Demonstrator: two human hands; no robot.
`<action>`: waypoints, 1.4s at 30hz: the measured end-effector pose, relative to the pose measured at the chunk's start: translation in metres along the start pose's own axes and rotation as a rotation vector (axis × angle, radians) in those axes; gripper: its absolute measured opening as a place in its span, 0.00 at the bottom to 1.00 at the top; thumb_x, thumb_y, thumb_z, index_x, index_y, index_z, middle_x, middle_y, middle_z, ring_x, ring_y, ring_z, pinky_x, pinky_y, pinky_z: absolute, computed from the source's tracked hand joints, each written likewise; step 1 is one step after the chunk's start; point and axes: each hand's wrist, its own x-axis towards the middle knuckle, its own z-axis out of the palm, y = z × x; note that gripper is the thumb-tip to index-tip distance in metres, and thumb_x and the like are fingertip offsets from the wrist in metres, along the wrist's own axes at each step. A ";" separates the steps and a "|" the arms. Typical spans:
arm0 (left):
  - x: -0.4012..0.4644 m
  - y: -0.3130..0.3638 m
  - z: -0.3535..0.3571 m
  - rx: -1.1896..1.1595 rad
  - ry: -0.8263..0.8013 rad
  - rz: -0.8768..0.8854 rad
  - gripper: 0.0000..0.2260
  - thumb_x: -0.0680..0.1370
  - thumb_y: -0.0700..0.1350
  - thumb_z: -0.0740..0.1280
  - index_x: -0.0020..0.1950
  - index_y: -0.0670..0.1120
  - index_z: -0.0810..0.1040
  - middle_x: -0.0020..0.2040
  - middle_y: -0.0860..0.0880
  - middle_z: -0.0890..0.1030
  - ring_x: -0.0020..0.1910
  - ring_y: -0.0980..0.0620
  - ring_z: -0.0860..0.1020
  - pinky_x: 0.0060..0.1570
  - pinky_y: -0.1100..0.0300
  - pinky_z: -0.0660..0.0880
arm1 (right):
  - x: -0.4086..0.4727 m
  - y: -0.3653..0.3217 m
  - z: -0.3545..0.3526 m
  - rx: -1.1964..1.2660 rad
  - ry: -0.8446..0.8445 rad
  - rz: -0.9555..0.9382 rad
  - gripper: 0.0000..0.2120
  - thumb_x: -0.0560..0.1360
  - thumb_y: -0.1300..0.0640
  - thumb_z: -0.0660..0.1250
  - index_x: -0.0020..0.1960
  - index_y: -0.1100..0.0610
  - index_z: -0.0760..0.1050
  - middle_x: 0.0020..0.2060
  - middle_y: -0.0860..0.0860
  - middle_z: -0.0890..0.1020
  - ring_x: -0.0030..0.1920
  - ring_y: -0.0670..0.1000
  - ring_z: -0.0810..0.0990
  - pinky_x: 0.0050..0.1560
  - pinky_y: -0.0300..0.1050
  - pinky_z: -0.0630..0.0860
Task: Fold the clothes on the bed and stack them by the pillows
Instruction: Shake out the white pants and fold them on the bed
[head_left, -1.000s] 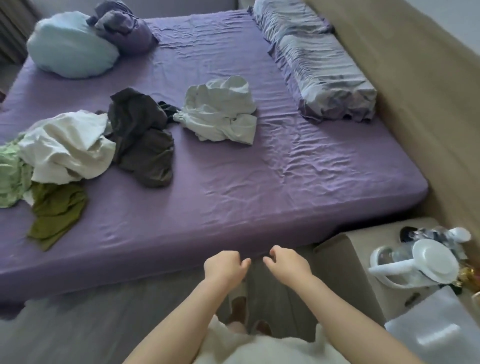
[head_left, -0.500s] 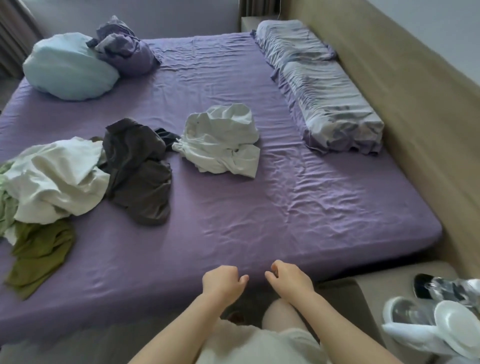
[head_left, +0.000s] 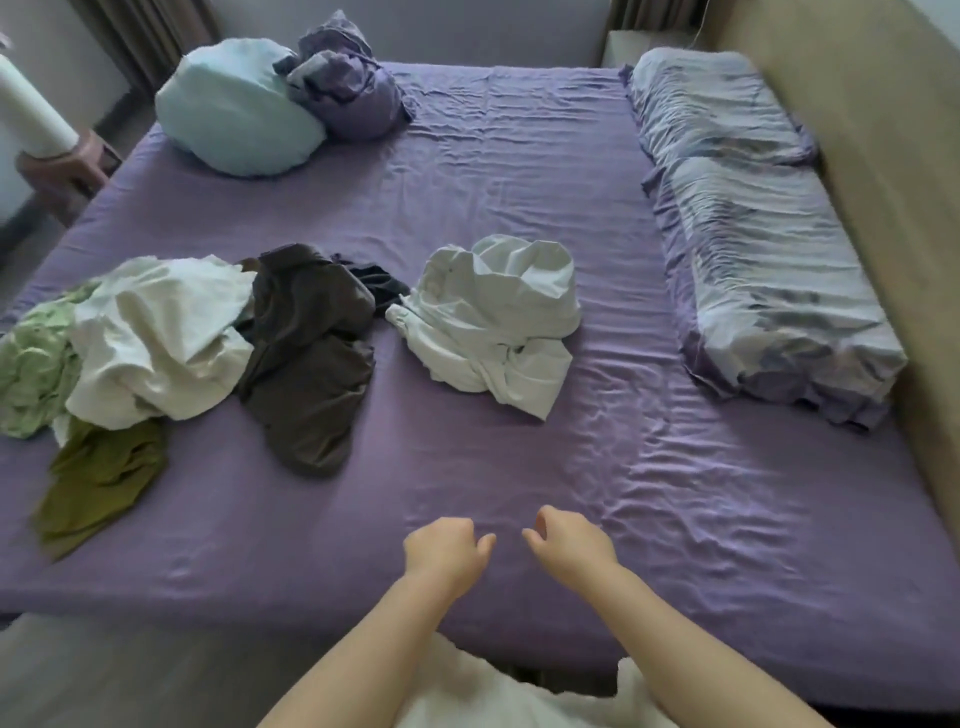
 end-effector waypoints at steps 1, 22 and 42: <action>0.005 0.003 -0.005 -0.007 0.006 -0.014 0.18 0.79 0.60 0.55 0.46 0.48 0.76 0.48 0.51 0.81 0.49 0.47 0.79 0.43 0.57 0.70 | 0.009 -0.001 -0.007 -0.013 -0.002 -0.011 0.15 0.79 0.45 0.55 0.53 0.56 0.70 0.49 0.51 0.79 0.48 0.53 0.77 0.41 0.45 0.69; 0.183 -0.040 -0.108 -0.219 -0.042 -0.135 0.18 0.79 0.61 0.54 0.54 0.50 0.76 0.51 0.52 0.80 0.50 0.49 0.78 0.45 0.58 0.72 | 0.182 -0.050 -0.086 0.174 0.021 0.133 0.17 0.77 0.44 0.57 0.61 0.52 0.71 0.56 0.48 0.78 0.53 0.50 0.76 0.44 0.44 0.70; 0.383 -0.075 -0.135 -1.200 -0.025 -0.407 0.34 0.77 0.41 0.64 0.77 0.47 0.47 0.72 0.44 0.65 0.67 0.42 0.68 0.65 0.50 0.68 | 0.410 -0.106 -0.180 -0.229 0.278 -0.068 0.34 0.77 0.50 0.61 0.76 0.55 0.47 0.65 0.57 0.71 0.68 0.56 0.66 0.72 0.55 0.49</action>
